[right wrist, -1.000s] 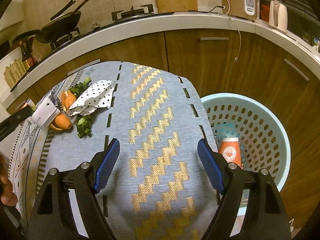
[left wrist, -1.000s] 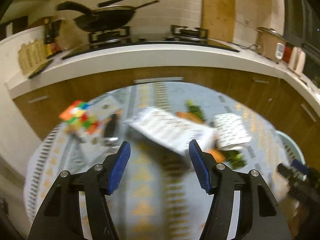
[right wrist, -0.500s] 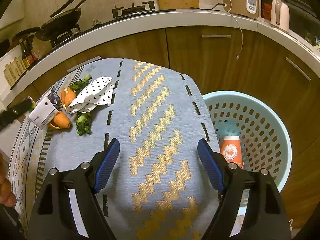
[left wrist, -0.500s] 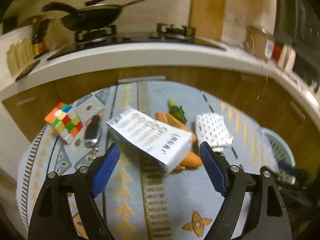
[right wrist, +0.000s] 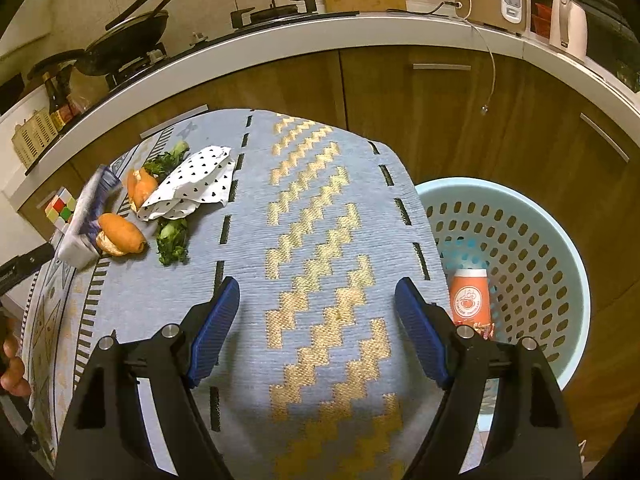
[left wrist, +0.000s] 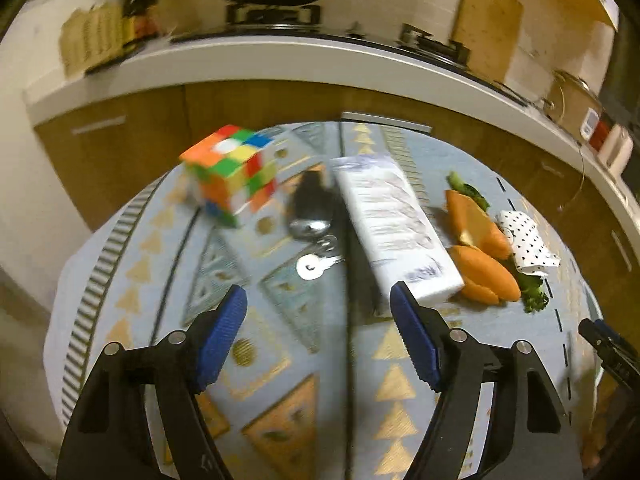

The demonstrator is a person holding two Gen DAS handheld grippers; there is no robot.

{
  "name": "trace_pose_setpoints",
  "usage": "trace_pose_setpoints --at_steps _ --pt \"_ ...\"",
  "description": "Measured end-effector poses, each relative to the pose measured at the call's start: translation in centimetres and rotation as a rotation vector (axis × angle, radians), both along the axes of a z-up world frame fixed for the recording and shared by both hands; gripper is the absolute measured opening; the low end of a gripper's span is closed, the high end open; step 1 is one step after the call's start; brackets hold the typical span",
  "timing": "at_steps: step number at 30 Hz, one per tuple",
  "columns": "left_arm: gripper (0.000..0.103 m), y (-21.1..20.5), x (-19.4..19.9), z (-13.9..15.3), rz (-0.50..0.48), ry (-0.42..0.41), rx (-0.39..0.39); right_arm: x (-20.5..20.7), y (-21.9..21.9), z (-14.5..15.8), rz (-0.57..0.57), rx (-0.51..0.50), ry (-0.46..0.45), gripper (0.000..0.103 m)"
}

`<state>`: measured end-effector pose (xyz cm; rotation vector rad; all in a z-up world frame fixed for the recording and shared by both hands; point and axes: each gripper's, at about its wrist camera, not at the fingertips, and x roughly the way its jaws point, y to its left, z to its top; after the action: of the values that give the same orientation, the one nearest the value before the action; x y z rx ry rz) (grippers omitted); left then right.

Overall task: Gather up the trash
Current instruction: 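Grasp the white receipt with the left gripper while the right gripper grasps the polka-dot napkin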

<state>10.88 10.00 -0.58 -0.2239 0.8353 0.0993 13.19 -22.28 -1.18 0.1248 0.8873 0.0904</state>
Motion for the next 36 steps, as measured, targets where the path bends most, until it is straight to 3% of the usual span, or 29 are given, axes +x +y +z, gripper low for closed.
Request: trace_pose_setpoints --at_steps 5,10,15,19,22,32,36 --pt "0.077 -0.9 0.9 1.4 -0.046 -0.026 -0.100 0.3 1.2 0.6 0.046 -0.026 -0.010 0.076" --pt "0.080 -4.1 4.5 1.2 -0.027 0.019 -0.032 1.4 3.1 2.5 0.127 -0.017 -0.041 0.076" --pt "0.077 -4.3 7.2 0.2 0.003 0.031 -0.061 4.3 5.3 4.4 0.181 0.006 -0.026 0.076" --pt "0.068 -5.3 8.6 -0.7 -0.008 0.054 -0.007 6.4 6.7 4.7 0.187 0.023 -0.007 0.076" --pt "0.056 -5.5 9.0 -1.8 -0.005 0.067 0.031 7.4 7.5 4.4 0.188 0.020 0.005 0.076" --pt "0.051 -4.8 7.1 -2.1 -0.047 -0.049 -0.034 11.6 9.1 1.2 0.182 0.072 0.131 0.076" --pt "0.051 -5.6 7.2 -2.2 -0.058 -0.056 -0.013 12.5 9.9 0.1 0.186 0.070 0.153 0.060"
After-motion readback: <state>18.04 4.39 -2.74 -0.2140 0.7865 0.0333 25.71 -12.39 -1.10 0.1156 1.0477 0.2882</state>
